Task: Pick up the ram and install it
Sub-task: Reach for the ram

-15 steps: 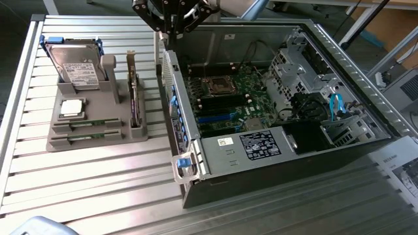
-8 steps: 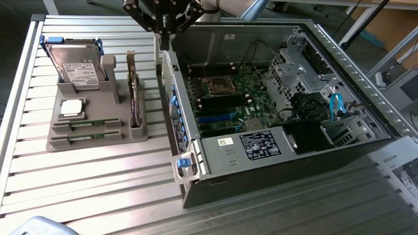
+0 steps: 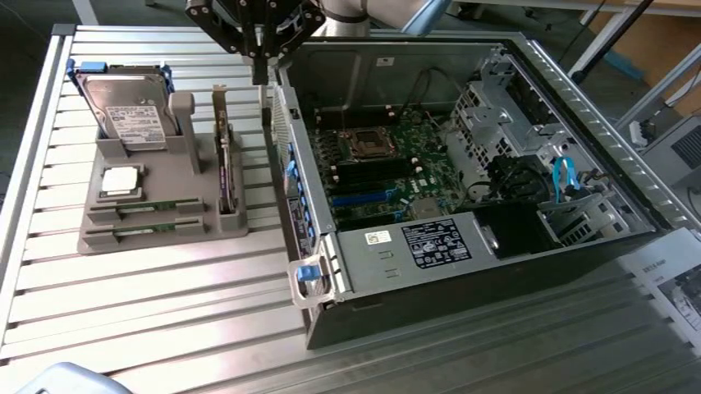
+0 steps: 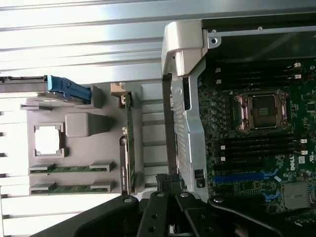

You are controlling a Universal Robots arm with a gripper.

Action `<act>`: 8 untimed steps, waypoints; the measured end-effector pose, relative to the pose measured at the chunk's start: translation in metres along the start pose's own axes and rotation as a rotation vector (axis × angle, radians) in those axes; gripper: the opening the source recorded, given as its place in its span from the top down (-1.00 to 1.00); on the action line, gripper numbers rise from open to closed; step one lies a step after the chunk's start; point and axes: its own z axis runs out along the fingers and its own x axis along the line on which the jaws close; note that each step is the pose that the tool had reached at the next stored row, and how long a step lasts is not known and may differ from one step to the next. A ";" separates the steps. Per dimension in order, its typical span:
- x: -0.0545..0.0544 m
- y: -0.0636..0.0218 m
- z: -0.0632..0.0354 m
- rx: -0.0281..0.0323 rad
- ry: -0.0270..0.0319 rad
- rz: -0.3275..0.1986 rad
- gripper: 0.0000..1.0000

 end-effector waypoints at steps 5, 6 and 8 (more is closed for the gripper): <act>0.011 -0.0008 -0.0004 0.0001 0.0001 0.000 0.80; 0.013 -0.0010 -0.0004 0.0001 0.0001 0.000 0.80; 0.017 -0.0013 -0.0005 0.0000 0.0000 0.000 0.80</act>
